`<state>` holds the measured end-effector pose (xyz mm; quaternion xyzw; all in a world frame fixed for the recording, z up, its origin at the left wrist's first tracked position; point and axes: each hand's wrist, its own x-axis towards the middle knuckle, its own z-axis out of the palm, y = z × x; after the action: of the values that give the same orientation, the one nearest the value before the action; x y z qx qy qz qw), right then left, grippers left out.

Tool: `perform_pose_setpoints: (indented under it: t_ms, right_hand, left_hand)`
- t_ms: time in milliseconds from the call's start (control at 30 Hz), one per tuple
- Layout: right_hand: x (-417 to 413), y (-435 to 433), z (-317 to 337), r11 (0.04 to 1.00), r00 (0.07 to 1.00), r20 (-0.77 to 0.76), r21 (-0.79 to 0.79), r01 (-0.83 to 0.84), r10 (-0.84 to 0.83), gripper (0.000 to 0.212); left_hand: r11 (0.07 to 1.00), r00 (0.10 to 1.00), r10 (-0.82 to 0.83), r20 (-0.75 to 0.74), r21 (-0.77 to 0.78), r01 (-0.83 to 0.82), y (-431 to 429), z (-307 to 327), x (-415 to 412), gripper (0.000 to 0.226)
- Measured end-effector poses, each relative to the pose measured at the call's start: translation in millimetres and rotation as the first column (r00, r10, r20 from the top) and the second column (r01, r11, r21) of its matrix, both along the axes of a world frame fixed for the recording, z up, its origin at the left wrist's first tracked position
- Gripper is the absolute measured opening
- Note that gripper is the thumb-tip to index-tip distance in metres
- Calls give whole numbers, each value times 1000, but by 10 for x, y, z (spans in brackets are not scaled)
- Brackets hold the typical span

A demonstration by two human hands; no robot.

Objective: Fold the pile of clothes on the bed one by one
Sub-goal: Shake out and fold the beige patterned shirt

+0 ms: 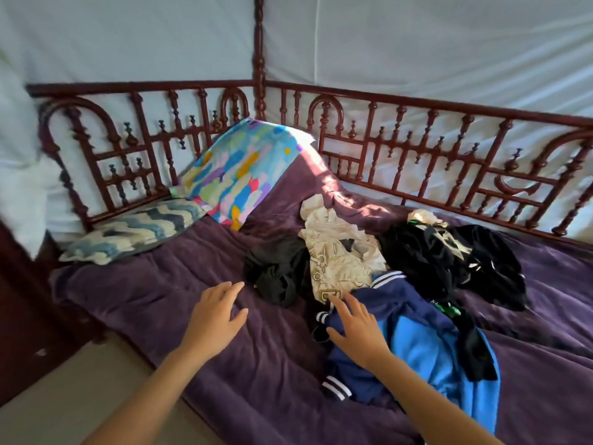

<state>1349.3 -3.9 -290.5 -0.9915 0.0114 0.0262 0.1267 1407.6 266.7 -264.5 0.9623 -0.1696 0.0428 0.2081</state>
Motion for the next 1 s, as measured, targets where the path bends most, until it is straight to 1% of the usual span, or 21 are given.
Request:
perform_pose_setpoints:
  t_ms: [100, 233, 333, 433, 533, 633, 733, 833, 900, 1000]
  right_hand:
    - [414, -118, -133, 998, 998, -3, 15, 57, -56, 61]
    - [1001, -211, -261, 981, 985, -61, 97, 168, -163, 64]
    - [1329, -165, -362, 977, 983, -61, 116, 181, -174, 62]
    - [1498, -80, -458, 968, 973, -100, 128, 218, -206, 62]
    - [1597, 20, -549, 962, 962, -124, 99, 254, -242, 62]
    - [1749, 103, -477, 940, 937, -142, 83, 332, -318, 62]
    - [1939, 202, -311, 890, 893, -95, 89, 448, -440, 61]
    - [2110, 377, -207, 840, 844, -68, 87, 536, -532, 61]
    - [2176, 548, -227, 820, 823, -109, 82, 566, -557, 62]
    - [2179, 812, -347, 794, 795, -186, 96, 600, -578, 65]
  left_hand:
    - [998, 999, -37, -17, 59, 38, -93, -46, 405, 54]
    - [993, 998, 22, -67, 114, -14, -124, -48, 1017, 54]
    - [994, 995, 46, -83, 99, -38, -142, -127, 1374, 52]
    - [997, 987, 49, -153, 71, -38, -152, -365, 1551, 51]
    - [998, 970, 5, -244, 57, 9, -175, -608, 1733, 51]
    - [996, 954, -78, -289, 13, 85, -269, -677, 2048, 50]
    - [976, 938, -216, -270, -25, 218, -329, -592, 2412, 50]
    - [954, 934, -300, -194, -64, 293, -240, -459, 2833, 50]
    - [952, 937, -306, -169, -82, 296, -135, -405, 3064, 49]
    - [949, 928, -316, -195, -83, 305, -18, -434, 3289, 49]
